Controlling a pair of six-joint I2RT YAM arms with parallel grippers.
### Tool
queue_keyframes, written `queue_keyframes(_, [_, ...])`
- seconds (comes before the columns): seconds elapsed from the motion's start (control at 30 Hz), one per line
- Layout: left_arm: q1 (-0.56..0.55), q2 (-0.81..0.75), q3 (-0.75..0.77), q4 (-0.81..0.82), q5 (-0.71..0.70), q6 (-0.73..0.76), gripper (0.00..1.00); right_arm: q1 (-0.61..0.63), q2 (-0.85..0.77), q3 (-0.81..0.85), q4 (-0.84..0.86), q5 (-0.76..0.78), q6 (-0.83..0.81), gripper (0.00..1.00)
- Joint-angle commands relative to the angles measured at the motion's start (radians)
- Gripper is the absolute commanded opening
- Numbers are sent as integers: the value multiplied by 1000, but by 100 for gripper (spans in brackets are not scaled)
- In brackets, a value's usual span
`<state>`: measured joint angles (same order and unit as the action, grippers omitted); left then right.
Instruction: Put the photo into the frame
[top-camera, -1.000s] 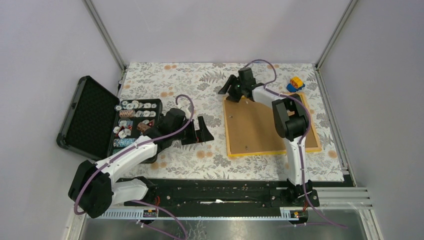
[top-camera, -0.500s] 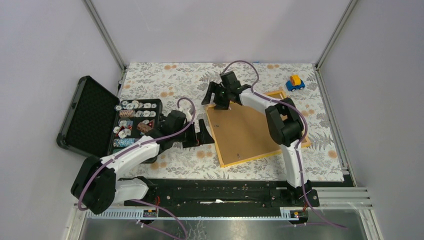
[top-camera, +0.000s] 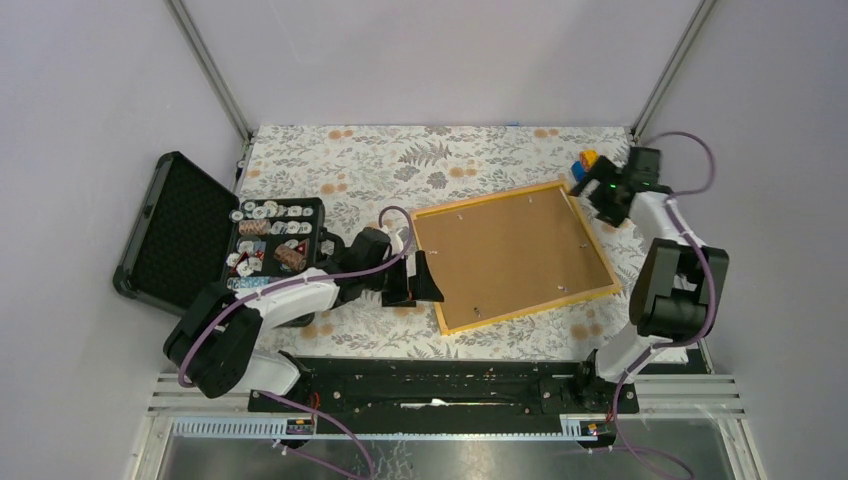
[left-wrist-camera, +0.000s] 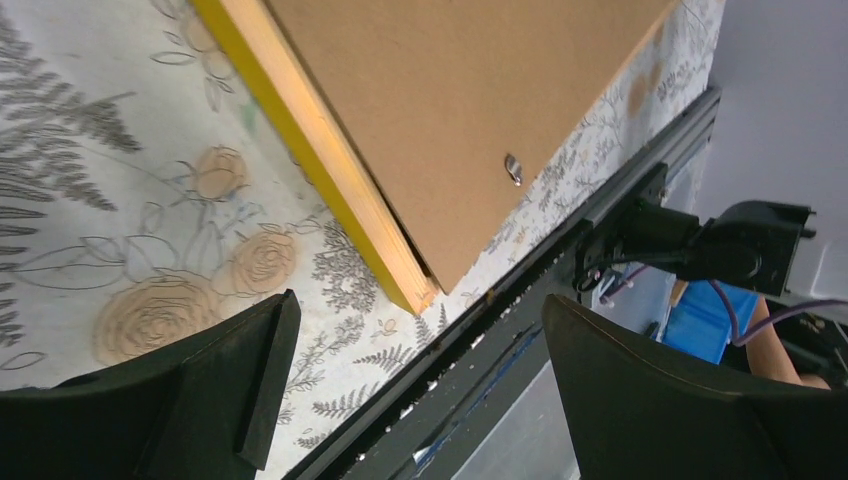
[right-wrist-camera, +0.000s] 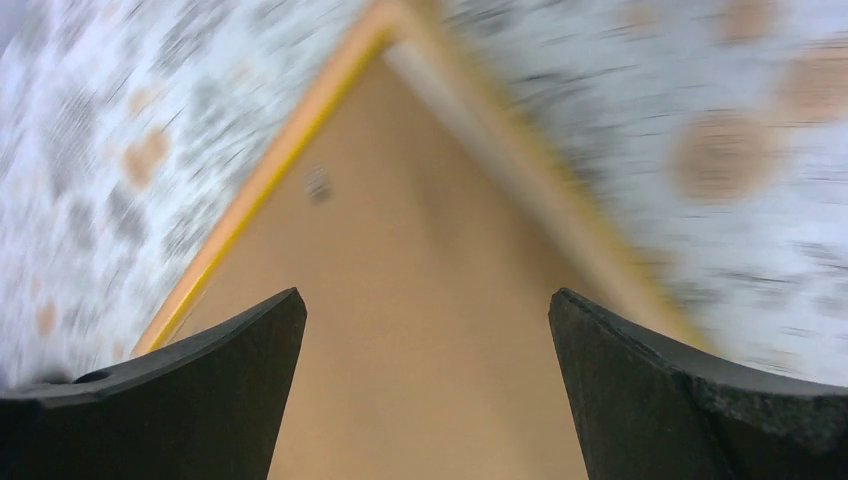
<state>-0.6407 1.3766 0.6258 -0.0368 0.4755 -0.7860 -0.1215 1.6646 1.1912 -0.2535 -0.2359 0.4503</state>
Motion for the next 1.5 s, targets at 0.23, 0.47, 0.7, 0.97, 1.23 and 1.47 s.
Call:
queue_keyframes(0.23, [-10, -31, 13, 56, 85, 40, 99, -198, 229, 158, -58, 82, -30, 100])
queue_keyframes(0.47, [44, -93, 8, 0, 74, 59, 99, -197, 250, 75, -14, -25, 1, 99])
queue_keyframes(0.7, [81, -108, 17, -30, 56, 63, 99, -195, 140, -182, 93, -114, 71, 98])
queue_keyframes(0.97, [96, -59, 29, -27, 43, 57, 99, -133, -31, -438, 201, -211, 98, 98])
queue_keyframes(1.23, [88, -38, 16, -31, -66, 3, 99, -124, -95, -481, 191, -191, 31, 100])
queue_keyframes(1.47, [37, -146, -2, -88, -234, -69, 99, -124, -93, -483, 209, -203, 38, 100])
